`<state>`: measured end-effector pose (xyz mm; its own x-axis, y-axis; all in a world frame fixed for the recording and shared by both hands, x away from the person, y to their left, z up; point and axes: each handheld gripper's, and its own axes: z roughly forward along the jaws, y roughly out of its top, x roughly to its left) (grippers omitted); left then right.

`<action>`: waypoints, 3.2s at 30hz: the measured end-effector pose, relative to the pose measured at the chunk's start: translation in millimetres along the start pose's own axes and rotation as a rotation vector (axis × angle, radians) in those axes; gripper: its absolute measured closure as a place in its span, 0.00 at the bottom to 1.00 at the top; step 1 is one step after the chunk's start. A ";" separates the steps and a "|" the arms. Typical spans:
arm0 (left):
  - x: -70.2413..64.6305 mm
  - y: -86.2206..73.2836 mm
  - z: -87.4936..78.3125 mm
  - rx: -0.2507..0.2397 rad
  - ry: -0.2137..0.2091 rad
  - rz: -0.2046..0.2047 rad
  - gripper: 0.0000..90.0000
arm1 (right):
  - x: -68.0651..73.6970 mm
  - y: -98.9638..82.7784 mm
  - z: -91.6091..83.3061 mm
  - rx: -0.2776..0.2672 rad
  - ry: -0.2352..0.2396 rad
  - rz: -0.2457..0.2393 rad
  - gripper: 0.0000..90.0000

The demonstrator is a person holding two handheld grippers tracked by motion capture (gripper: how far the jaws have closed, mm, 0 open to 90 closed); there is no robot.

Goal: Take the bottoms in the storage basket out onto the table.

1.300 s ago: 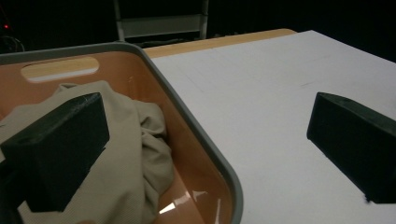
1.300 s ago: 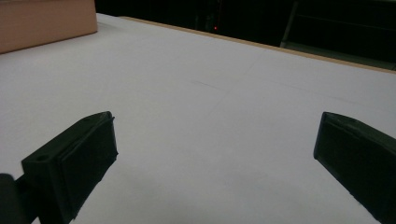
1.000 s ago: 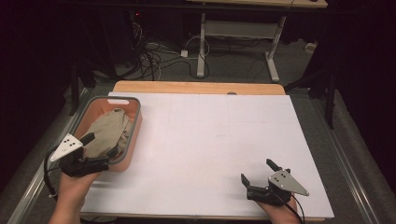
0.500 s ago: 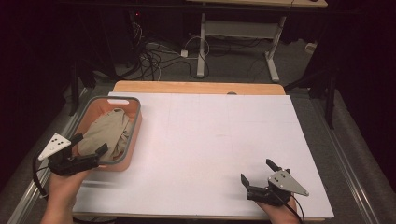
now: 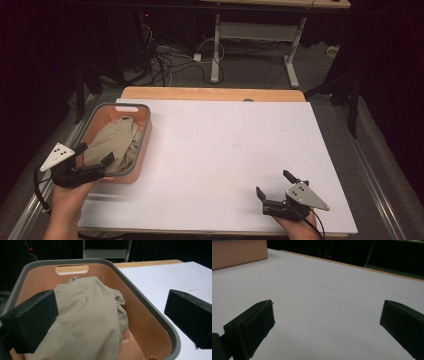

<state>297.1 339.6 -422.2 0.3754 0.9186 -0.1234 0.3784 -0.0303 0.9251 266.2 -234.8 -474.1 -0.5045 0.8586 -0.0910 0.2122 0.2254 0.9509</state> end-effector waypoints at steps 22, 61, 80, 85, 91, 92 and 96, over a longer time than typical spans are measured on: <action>-11.4 22.3 16.8 -0.036 -0.043 -0.006 0.00 | 1.0 10.8 2.8 -0.002 0.003 -0.039 0.00; 15.7 59.8 92.5 0.156 -0.015 -0.034 0.00 | -1.0 1.0 -14.1 -0.019 0.009 -0.024 0.00; 44.7 56.0 118.5 0.388 0.014 -0.105 0.00 | 1.2 -0.1 -12.5 -0.012 0.021 -0.028 0.00; 50.8 53.4 126.7 0.472 0.029 -0.123 0.00 | 1.9 -0.1 -12.5 -0.013 0.023 -0.028 0.00; 55.6 49.1 136.1 0.596 0.024 -0.153 0.00 | 2.0 -0.5 -12.6 -0.010 0.024 -0.031 0.00; 56.6 48.5 137.2 0.615 0.020 -0.161 0.00 | 2.0 -0.6 -12.6 -0.010 0.024 -0.032 0.00; 58.3 46.2 139.9 0.672 0.015 -0.175 0.00 | 2.6 -0.7 -12.5 -0.008 0.025 -0.034 0.00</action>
<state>454.8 336.6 -436.9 0.2513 0.9375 -0.2406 0.8759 -0.1145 0.4687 254.3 -238.5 -471.3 -0.5321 0.8386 -0.1164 0.1873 0.2507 0.9498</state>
